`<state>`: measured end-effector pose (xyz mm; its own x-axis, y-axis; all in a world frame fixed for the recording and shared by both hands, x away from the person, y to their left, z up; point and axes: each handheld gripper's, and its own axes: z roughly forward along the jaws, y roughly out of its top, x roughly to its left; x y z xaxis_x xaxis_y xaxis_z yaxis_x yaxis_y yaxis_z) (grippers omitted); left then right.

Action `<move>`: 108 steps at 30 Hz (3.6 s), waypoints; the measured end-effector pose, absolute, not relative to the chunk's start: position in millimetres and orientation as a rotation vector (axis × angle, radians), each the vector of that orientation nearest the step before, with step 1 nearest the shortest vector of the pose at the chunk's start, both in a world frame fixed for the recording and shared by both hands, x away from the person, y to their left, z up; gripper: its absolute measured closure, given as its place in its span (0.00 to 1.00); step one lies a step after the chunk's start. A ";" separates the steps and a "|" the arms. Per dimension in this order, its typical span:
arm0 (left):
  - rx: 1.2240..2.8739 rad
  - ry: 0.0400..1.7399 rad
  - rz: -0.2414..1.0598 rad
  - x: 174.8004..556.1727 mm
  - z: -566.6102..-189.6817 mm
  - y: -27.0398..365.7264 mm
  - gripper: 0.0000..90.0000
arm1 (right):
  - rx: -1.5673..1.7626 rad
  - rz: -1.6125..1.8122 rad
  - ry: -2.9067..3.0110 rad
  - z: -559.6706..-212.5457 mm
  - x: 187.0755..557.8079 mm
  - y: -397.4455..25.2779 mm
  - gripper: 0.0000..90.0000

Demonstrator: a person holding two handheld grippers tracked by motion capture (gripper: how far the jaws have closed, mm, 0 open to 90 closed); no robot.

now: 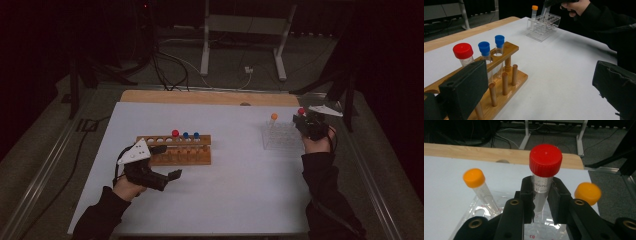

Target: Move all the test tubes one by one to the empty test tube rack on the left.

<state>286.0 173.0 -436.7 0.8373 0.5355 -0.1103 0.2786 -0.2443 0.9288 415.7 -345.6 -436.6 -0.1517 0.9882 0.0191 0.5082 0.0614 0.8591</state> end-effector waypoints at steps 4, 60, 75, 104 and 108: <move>1.847 0.610 0.267 285.8 -435.8 173.0 0.01 | 1.472 1.002 1.717 -425.9 408.9 -345.4 0.83; 1.882 0.481 0.142 288.4 -419.7 117.3 0.02 | 0.799 1.272 2.403 -428.9 281.9 -173.9 0.83; 1.878 0.394 0.112 290.7 -419.9 85.1 0.27 | 0.708 1.322 2.465 -429.6 269.7 -153.3 0.83; 1.915 0.365 0.203 293.8 -406.7 78.5 0.79 | 0.728 1.367 2.434 -428.9 268.6 -155.2 0.61; 1.901 0.392 0.246 296.6 -395.3 93.0 0.80 | 0.762 1.403 2.387 -425.1 269.3 -160.3 0.45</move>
